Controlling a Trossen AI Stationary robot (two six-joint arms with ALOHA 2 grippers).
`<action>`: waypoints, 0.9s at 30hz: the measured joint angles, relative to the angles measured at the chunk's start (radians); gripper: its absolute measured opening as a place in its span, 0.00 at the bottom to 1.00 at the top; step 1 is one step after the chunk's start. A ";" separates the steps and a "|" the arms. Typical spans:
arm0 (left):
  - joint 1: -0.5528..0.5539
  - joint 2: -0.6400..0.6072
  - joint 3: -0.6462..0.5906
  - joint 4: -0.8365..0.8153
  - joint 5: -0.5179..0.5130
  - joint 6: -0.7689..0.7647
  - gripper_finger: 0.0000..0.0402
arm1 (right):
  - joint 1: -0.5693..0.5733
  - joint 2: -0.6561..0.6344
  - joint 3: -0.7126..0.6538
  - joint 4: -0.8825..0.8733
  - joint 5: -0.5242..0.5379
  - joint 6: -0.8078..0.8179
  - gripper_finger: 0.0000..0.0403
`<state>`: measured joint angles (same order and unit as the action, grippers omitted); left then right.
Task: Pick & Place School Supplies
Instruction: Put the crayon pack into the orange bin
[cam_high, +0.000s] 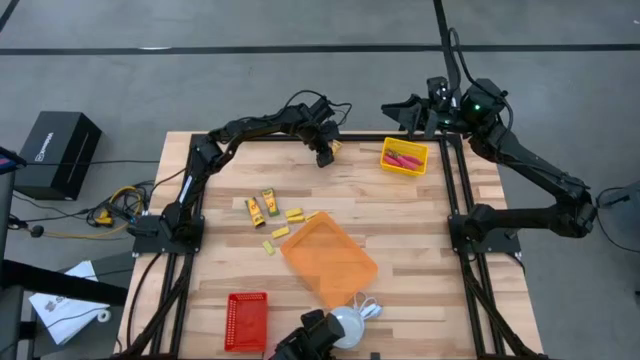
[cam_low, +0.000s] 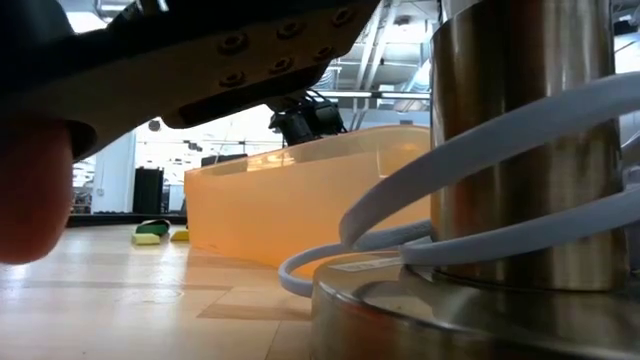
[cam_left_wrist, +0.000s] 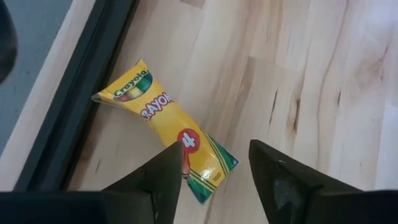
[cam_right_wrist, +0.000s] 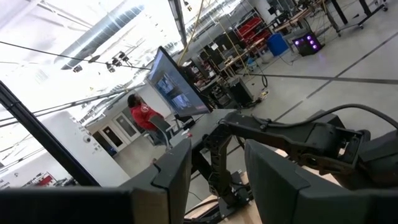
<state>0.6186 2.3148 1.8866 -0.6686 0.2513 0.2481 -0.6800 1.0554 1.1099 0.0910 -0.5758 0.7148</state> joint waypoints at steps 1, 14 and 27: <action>0.000 0.000 0.000 -0.003 0.000 -0.001 0.44 | 0.000 0.000 0.000 0.000 0.000 -0.003 0.35; 0.006 -0.111 0.000 -0.089 0.071 -0.021 0.55 | -0.009 -0.001 0.000 -0.009 -0.030 -0.112 0.35; 0.033 -0.464 -0.002 -0.193 0.060 -0.148 0.53 | -0.067 0.148 0.000 -0.427 -0.032 -0.617 0.35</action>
<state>0.6516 1.8504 1.8847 -0.8621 0.3110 0.0997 -0.7467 1.2029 1.1095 -0.3355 -0.6083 0.0981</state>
